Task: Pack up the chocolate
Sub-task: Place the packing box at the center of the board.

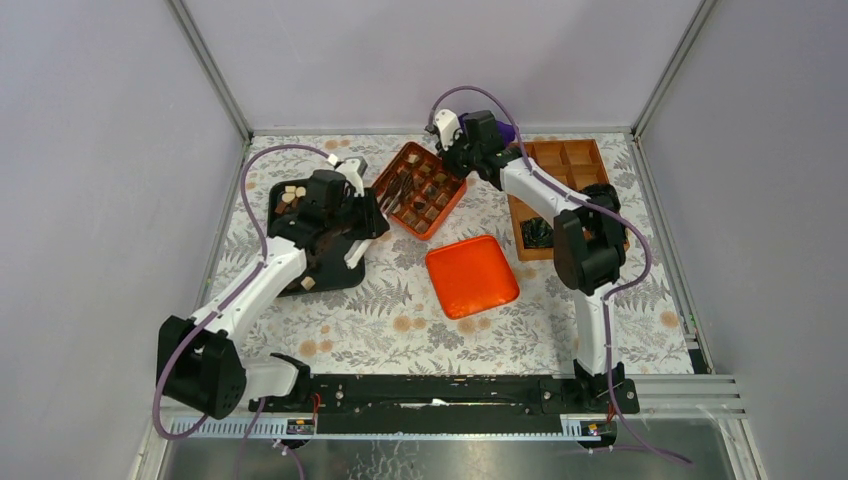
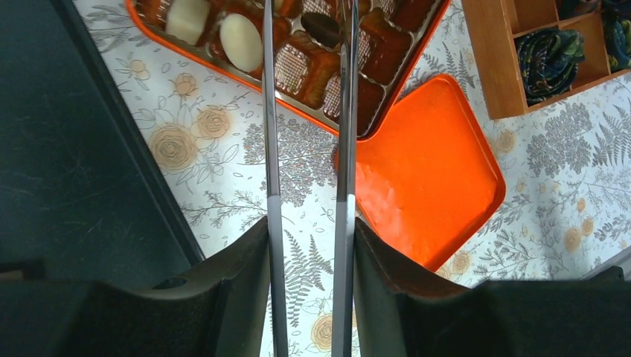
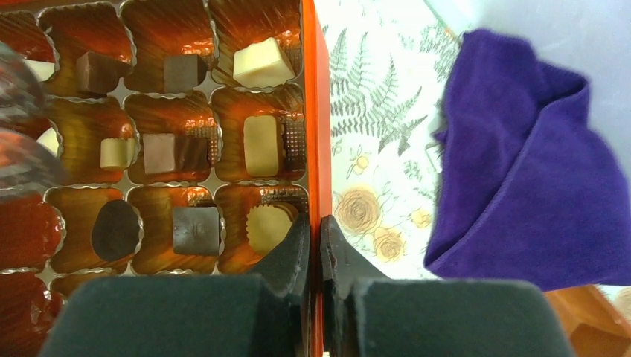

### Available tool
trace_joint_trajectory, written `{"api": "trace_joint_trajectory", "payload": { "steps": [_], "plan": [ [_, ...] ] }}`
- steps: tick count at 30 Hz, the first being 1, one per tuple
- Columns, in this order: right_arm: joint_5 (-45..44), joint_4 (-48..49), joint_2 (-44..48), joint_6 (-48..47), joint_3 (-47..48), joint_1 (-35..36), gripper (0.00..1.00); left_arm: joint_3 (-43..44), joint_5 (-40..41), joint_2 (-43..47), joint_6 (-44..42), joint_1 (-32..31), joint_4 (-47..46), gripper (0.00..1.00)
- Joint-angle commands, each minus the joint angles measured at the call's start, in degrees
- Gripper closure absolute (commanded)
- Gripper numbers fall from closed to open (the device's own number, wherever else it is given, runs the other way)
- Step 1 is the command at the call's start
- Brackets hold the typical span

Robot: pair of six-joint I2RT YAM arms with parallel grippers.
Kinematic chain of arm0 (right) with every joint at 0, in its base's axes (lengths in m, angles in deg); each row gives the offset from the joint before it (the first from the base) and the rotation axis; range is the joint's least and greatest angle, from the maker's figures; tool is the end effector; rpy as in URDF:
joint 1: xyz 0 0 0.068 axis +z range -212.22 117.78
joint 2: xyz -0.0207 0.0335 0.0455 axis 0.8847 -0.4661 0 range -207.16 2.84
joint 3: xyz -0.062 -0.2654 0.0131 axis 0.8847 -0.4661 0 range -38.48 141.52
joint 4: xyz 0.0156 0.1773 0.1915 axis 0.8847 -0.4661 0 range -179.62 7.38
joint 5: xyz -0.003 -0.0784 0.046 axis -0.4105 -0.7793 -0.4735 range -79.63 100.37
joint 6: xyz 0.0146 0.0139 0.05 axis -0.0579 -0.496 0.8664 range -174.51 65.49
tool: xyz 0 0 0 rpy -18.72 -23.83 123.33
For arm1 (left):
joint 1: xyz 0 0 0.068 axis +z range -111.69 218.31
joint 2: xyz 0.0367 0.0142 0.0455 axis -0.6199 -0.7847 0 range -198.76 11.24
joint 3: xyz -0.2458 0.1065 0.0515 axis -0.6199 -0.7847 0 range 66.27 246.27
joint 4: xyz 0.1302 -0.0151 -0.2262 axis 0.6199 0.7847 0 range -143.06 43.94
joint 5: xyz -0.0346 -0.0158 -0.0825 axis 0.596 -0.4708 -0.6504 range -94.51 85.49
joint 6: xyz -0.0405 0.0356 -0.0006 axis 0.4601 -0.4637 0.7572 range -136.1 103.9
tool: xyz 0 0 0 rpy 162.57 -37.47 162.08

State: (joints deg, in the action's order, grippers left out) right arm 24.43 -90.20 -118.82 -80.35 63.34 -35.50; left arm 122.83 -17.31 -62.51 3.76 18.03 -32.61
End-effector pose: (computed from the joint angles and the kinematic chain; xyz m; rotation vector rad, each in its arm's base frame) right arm 0.4479 0.2351 0.2616 -1.0393 1.7597 0.2609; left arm 0.2637 -0.1057 0.2854 0.1340 2.2796 -0.6249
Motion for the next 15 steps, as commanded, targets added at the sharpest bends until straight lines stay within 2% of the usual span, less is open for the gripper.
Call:
{"api": "trace_joint_trajectory", "payload": {
  "steps": [1,7,12,15],
  "plan": [
    [3.4,2.5,-1.9,7.4,3.0,-2.2,1.00,2.3,5.4,4.1,1.0,-0.4,0.6,0.55],
    [5.4,0.9,-7.5,14.5,6.4,-5.0,1.00,0.9,10.4,7.6,1.5,-0.2,2.9,0.55],
    [6.6,0.2,-11.0,17.8,7.7,-6.5,0.99,1.4,15.4,9.0,1.8,0.2,8.4,0.55],
    [8.0,-0.4,-11.4,18.5,7.1,-7.0,0.85,2.3,17.8,9.5,2.0,1.5,12.4,0.55]
  ]
}}
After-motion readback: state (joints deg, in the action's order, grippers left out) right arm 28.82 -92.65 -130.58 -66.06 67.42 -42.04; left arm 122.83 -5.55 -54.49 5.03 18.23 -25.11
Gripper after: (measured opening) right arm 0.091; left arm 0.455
